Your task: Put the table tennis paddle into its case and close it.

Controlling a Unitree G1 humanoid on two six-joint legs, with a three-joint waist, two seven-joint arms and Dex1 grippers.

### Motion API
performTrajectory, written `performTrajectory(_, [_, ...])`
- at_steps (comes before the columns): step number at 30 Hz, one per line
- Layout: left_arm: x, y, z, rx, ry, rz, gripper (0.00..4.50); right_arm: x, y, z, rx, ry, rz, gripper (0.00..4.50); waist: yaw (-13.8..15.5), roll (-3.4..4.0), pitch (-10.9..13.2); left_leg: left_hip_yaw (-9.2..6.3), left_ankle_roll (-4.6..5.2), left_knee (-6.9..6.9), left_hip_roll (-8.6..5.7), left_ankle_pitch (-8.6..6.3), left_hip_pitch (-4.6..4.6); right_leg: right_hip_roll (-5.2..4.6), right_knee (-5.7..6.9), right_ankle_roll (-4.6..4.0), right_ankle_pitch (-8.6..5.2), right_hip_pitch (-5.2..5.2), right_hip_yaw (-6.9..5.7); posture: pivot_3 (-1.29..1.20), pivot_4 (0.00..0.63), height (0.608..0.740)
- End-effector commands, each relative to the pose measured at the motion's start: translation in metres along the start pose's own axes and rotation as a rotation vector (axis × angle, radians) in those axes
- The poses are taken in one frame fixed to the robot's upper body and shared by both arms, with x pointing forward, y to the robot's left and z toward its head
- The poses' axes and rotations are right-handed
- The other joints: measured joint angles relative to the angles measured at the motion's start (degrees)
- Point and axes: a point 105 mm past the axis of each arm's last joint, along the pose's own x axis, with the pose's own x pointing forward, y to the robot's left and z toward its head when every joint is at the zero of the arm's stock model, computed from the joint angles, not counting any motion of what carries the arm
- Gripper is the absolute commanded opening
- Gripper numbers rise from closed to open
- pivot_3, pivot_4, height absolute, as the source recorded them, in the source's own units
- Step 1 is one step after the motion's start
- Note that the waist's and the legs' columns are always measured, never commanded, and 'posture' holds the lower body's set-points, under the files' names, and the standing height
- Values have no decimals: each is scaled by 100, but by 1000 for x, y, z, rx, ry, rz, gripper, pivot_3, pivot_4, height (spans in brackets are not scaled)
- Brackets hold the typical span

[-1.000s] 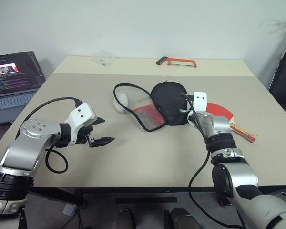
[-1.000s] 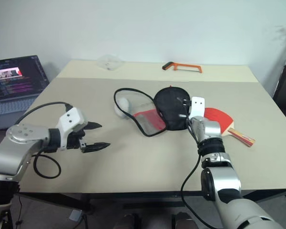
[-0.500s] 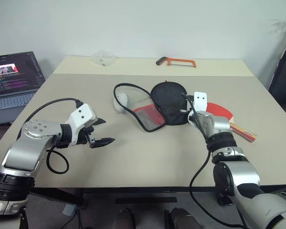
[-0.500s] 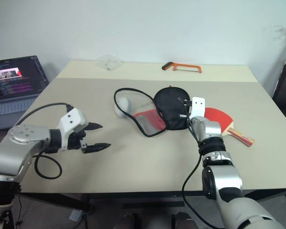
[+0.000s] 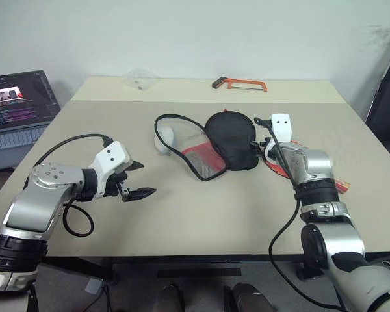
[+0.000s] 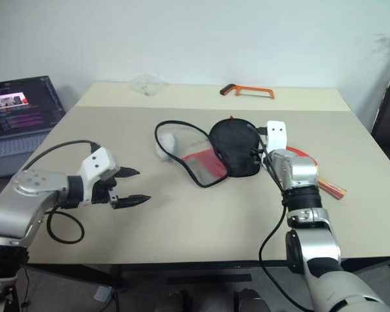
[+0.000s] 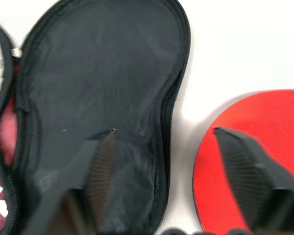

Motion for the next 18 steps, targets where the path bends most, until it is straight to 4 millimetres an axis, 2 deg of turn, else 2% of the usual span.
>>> performTrajectory(1, [-6, 3, 19, 41, -71, -8, 4500, -27, -39, 23, -70, -75, -66, 4461, 29, 0, 0, 0, 0, 0, 0, 0, -2, -1, -2, 0, 0, 0, 0, 0, 150, 740])
performTrajectory(5, [-7, -3, 34, 39, -156, -63, 4500, -53, -91, 22, -183, -45, -87, 4461, 129, 1, 1, 6, 0, 0, -2, 0, -4, -4, -10, 0, -1, 0, 0, 0, 150, 740])
performTrajectory(8, [-4, -6, 37, 42, -170, -92, 4500, -66, -126, 14, -237, 17, -65, 4461, 112, 2, 1, 8, 1, -4, 0, 0, 0, -2, -9, -4, -4, -1, 2, 0, 150, 740])
performTrajectory(10, [-1, -6, 36, 46, -167, -99, 4500, -73, -140, 9, -291, 58, -42, 4461, 91, 1, 1, 9, 1, -3, 2, 0, 5, 2, -7, -3, -5, 0, 4, 0, 150, 740])
performTrajectory(13, [4, -4, 39, 51, -175, -106, 4500, -77, -145, 0, -320, 130, 61, 4461, 30, 2, 2, 11, 2, -2, 2, 0, 9, 3, -5, -1, -7, 1, 10, 0, 150, 740])
performTrajectory(18, [8, -4, 39, 52, -176, -113, 4500, -78, -133, -22, -377, 243, 237, 4461, -48, 4, 3, 11, 2, 2, 2, 1, 9, 4, -2, 0, -6, 2, 12, 0, 150, 740])
